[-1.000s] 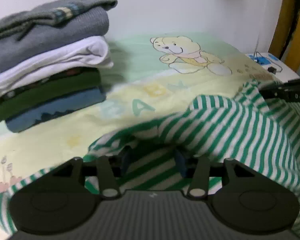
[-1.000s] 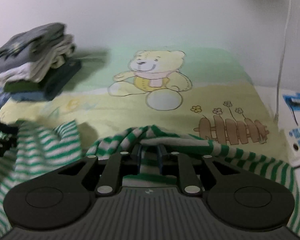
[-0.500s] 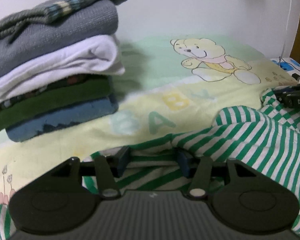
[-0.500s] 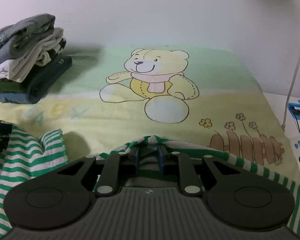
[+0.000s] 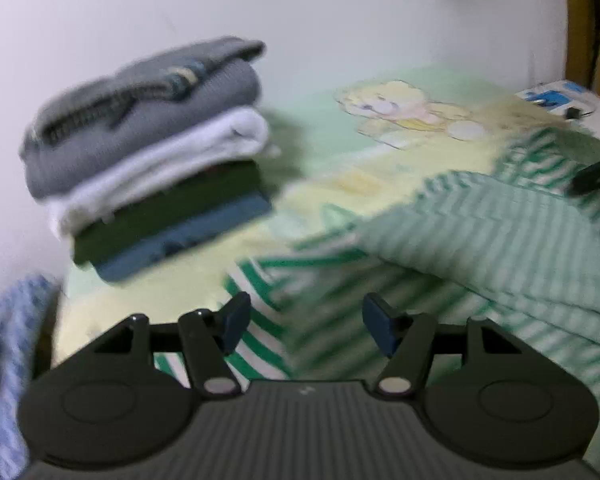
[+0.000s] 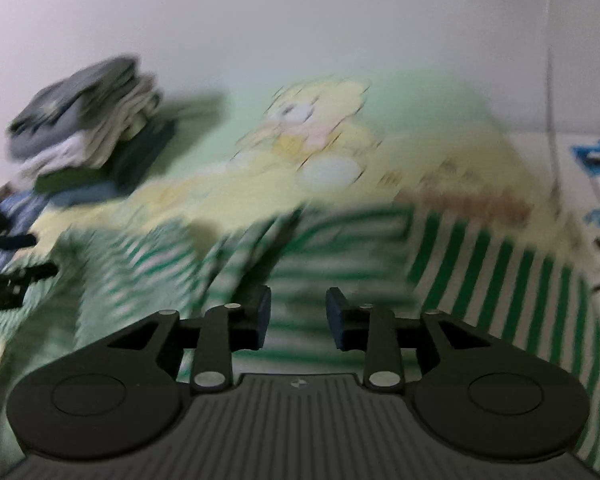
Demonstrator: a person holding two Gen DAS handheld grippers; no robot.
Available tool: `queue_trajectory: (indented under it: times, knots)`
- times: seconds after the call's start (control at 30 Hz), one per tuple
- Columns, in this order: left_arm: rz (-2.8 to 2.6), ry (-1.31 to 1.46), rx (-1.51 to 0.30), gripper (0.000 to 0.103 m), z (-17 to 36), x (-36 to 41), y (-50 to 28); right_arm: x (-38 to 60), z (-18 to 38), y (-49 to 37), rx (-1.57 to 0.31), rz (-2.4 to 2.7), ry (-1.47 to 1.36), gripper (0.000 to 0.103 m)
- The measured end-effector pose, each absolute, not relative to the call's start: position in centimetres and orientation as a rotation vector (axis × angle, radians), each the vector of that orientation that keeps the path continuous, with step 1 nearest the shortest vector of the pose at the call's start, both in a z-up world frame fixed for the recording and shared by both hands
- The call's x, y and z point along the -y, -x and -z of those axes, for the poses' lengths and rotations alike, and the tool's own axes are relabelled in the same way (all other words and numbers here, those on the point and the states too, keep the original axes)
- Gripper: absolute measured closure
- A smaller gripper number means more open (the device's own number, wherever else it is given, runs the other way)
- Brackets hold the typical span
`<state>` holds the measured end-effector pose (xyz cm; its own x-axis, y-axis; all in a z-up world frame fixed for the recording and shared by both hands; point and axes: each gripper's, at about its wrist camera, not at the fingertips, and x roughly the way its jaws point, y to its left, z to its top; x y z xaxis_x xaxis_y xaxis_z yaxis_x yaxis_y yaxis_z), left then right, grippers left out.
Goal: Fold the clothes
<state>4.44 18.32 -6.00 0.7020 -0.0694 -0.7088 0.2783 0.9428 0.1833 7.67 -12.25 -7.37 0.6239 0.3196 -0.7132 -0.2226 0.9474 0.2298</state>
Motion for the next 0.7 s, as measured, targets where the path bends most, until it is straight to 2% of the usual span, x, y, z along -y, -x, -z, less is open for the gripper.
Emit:
queue_trajectory:
  times: [0.2, 0.33, 0.5, 0.7]
  knots:
    - [0.179, -0.312, -0.821, 0.037, 8.1, -16.2, -2.8, 12.4, 9.0, -7.8, -0.829, -0.232, -0.164, 0.066]
    - [0.165, -0.245, -0.84, 0.036, 7.6, -16.7, -0.2, 13.5, 8.3, -6.1, -0.825, -0.245, -0.22, 0.066]
    - [0.162, -0.196, -0.891, 0.034, 8.0, -16.5, 4.1, 13.6, 8.5, -1.7, -0.867, -0.3, -0.125, 0.067]
    - [0.136, -0.145, -0.927, 0.034, 8.2, -16.3, 8.8, 14.7, 9.2, 1.8, -0.832, -0.307, -0.055, 0.068]
